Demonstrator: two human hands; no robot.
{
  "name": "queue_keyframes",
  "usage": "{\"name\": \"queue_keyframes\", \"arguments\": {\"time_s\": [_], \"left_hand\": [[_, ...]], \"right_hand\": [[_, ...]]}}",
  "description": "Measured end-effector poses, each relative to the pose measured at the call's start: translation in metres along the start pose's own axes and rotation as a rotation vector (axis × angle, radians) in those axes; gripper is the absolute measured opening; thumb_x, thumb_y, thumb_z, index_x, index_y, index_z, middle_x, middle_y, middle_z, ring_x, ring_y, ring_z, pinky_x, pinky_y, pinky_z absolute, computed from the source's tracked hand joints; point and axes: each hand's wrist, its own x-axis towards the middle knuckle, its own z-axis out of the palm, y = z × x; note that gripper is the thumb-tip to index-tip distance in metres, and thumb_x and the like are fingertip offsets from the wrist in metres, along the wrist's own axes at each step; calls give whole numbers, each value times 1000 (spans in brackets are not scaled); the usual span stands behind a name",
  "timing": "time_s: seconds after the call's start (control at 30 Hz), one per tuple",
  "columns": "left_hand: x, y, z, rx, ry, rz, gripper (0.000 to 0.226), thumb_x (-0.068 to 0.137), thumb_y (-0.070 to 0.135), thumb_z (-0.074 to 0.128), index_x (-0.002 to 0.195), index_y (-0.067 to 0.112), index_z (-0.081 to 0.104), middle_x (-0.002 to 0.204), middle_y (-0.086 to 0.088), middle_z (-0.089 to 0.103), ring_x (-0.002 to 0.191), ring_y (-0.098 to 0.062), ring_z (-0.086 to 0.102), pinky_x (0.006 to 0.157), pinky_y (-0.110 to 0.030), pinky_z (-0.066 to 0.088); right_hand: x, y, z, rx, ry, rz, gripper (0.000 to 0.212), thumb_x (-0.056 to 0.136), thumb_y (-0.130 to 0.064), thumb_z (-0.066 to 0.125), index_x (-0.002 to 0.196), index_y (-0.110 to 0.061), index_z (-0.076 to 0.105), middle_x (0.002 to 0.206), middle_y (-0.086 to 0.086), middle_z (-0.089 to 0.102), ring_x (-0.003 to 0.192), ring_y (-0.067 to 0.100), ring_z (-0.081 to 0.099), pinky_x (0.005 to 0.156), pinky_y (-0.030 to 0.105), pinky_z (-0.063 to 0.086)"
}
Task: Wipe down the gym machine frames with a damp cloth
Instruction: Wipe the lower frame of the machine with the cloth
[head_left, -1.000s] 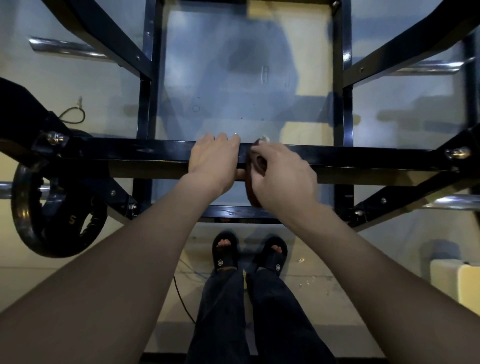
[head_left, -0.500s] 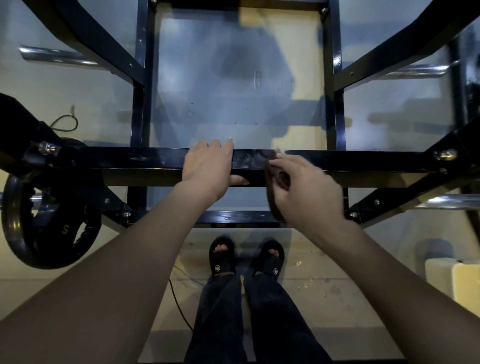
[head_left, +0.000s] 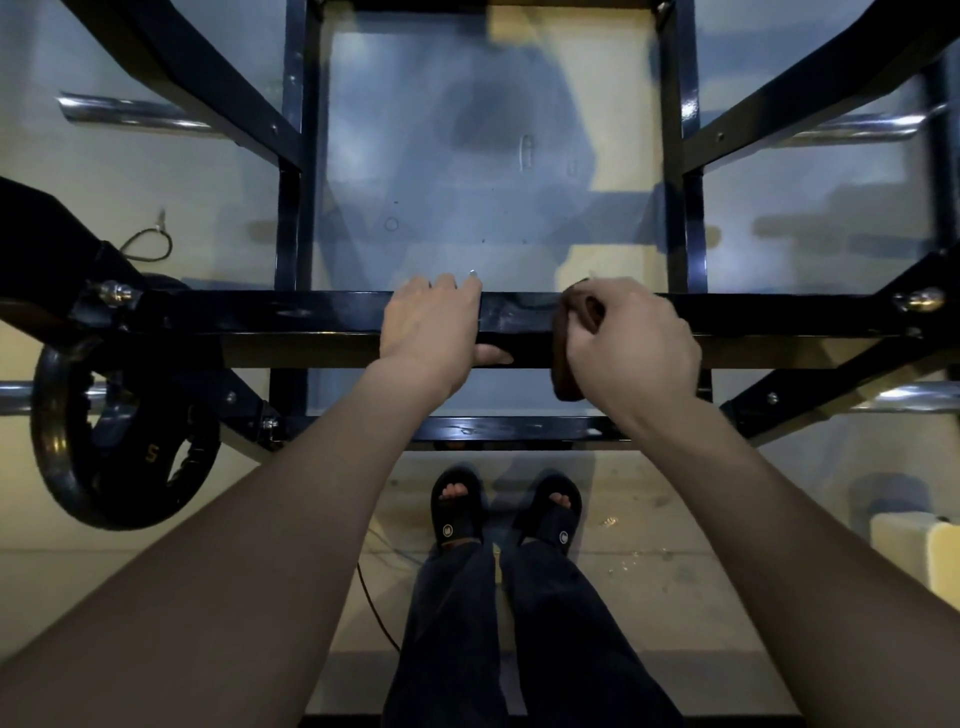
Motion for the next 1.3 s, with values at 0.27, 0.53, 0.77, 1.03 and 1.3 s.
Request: {"name": "queue_keyframes", "arguments": {"time_s": [0.27,0.53,0.77,1.03,1.3], "left_hand": [[1,-2,0,2,-2,-4,73,83,71,66,127,16,50,121,-9,59,114,-32,55,93,-39,42],[0,-2,0,16,5,4,55,91,53,69,127,16,49,120,-10,58,112,-33,54,89,-40,41],[0,0,1,9,-2,2,74,82,74,64,126,16,49,118,-9,59,112,-32,55,93,-39,42],[1,0,1,22,9,4,75,83,74,63,128,16,49,120,-9,59,113,-32,55,94,-40,42],[-1,-1,2,21,33,4,75,82,74,63,127,16,49,121,-8,59,113,-32,55,93,-39,42]], "right_hand": [[-25,5,-6,-8,-47,-206,34,95,-33,64,129,-36,68,140,-18,62,114,22,67,91,42,57],[-26,-30,12,-8,-101,-274,29,98,-33,59,125,-32,67,134,-13,64,112,24,66,87,39,56],[4,-7,-2,16,-25,51,20,96,-29,57,110,-30,72,105,0,73,97,34,69,77,37,53],[-23,14,-10,33,-35,-134,31,98,-33,62,128,-37,66,135,-15,65,110,24,68,91,42,57],[-27,5,-3,25,-65,-280,34,96,-33,63,129,-34,68,138,-15,63,110,25,68,89,42,57]]}}
